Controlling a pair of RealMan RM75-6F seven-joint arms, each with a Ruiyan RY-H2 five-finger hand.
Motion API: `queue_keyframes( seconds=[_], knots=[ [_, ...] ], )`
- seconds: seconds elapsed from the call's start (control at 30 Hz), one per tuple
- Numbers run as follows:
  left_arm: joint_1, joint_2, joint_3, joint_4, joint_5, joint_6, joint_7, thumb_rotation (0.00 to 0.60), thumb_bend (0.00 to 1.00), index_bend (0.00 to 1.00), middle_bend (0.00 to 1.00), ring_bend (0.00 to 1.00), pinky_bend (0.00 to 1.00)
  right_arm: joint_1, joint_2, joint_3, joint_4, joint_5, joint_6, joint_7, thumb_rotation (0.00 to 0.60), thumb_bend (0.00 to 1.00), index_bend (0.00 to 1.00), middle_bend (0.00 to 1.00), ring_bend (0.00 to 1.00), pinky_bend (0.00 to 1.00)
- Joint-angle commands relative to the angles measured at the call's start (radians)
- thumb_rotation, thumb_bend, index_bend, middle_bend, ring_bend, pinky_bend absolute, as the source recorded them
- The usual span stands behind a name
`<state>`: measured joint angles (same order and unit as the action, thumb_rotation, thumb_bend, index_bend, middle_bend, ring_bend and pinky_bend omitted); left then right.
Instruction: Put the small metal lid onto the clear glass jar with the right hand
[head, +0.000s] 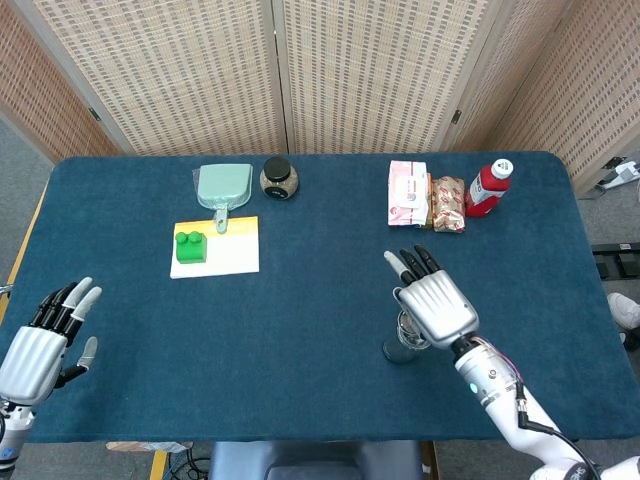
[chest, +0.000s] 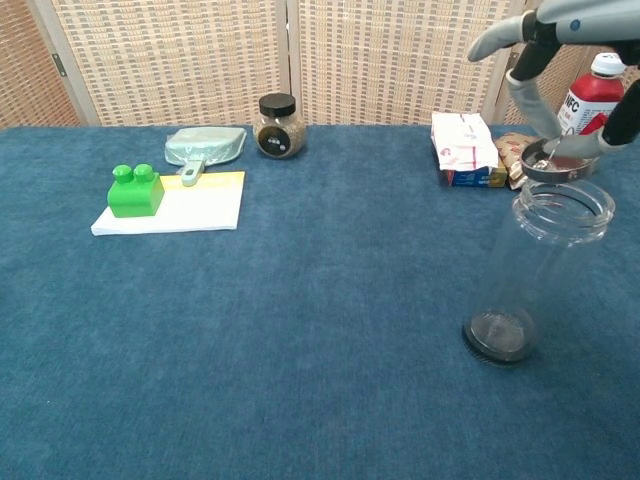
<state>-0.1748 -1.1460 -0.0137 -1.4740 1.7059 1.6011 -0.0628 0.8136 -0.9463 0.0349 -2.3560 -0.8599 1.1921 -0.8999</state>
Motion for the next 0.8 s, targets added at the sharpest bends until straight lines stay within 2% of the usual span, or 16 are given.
queue_keyframes(
  seconds=[0.03,0.8],
  knots=[
    [0.000,0.001,-0.001,-0.001,-0.001,0.000,0.000,0.600,0.49,0.00,0.00,0.00,0.10,-0.005,-0.008,-0.010,0.000,-0.014,0.003,-0.008,0.600,0.38,0.64,0.04,0.00,0.00],
    [-0.004,-0.005,-0.003,-0.004,-0.008,-0.014,0.021,0.600,0.49,0.00,0.00,0.00,0.10,-0.062,0.015,-0.062,0.000,-0.104,0.014,0.009,0.600,0.38,0.64,0.04,0.00,0.00]
  ],
)
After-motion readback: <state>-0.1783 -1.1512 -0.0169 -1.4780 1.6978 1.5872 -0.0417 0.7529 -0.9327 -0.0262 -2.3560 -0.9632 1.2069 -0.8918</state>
